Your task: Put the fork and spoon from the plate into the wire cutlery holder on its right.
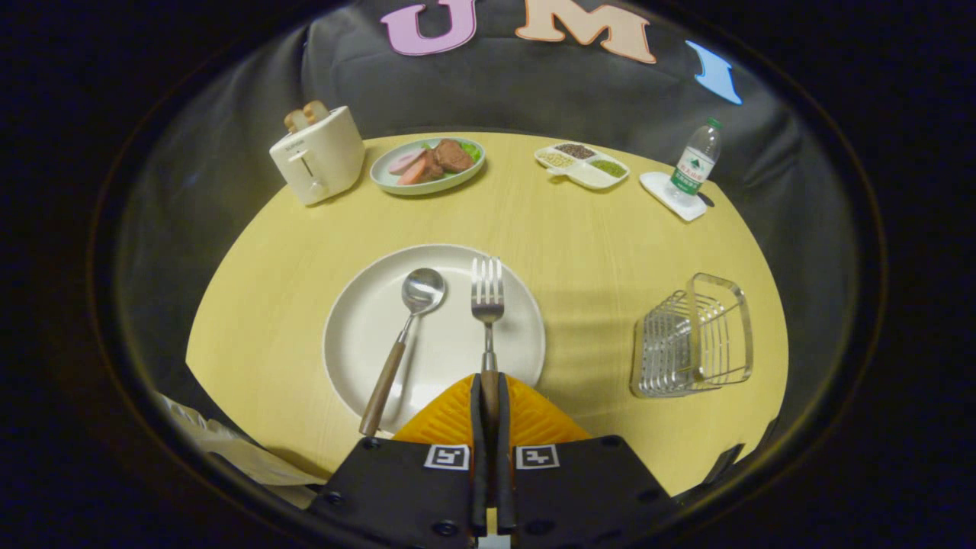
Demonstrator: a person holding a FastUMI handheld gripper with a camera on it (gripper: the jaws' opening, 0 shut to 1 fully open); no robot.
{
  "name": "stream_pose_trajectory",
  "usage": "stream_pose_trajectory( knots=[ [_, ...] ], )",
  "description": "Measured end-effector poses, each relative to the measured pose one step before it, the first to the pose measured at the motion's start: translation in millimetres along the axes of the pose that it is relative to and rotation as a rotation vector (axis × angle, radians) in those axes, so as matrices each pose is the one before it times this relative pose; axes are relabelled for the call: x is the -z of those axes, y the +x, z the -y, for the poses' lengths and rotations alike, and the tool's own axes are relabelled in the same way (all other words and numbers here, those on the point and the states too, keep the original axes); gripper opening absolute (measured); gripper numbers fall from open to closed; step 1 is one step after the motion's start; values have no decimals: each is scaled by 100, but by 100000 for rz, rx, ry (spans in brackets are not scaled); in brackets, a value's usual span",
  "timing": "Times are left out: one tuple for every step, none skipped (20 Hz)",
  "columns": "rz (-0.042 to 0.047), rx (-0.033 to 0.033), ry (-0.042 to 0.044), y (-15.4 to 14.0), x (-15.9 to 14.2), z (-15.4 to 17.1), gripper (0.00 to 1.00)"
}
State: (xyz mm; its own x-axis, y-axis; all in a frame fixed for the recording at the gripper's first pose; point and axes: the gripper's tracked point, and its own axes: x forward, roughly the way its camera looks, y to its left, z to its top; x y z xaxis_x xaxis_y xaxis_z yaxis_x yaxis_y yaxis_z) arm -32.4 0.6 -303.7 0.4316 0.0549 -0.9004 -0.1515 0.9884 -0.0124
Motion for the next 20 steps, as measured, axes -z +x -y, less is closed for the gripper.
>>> stream_pose_trajectory(
  knots=[
    [-149, -143, 531, -424, -118, 478, 8],
    [-256, -292, 550, -415, -249, 500, 8],
    [-401, -161, 740, -368, -98, 555, 8],
    [-208, 132, 827, -344, -201, 658, 8],
    [-163, 478, 795, -398, -186, 756, 8],
    [-117, 658, 697, -299, -271, 774, 8],
    [-210, 606, 267, -377, -47, 712, 8],
    [-154, 853, 60, -351, -78, 806, 8],
    [-234, 905, -124, -402, -12, 664, 8],
    [-113, 937, 88, -313, -109, 807, 8],
    [-200, 814, 269, -273, 57, 779, 8],
    [-197, 748, 727, -316, -113, 778, 8],
    [-325, 625, 943, -311, 72, 753, 8],
    [-374, 575, 1108, -273, -5, 697, 8],
    [-598, 365, 793, -64, -3, 556, 8],
    [-701, 793, 362, -172, 92, 698, 8],
    [-798, 932, -67, -166, 258, 850, 8],
    [-736, 1017, -150, -202, 129, 729, 8],
    [-430, 800, -54, -143, 149, 589, 8],
    [-503, 725, -9, -74, 106, 579, 8]
  ],
)
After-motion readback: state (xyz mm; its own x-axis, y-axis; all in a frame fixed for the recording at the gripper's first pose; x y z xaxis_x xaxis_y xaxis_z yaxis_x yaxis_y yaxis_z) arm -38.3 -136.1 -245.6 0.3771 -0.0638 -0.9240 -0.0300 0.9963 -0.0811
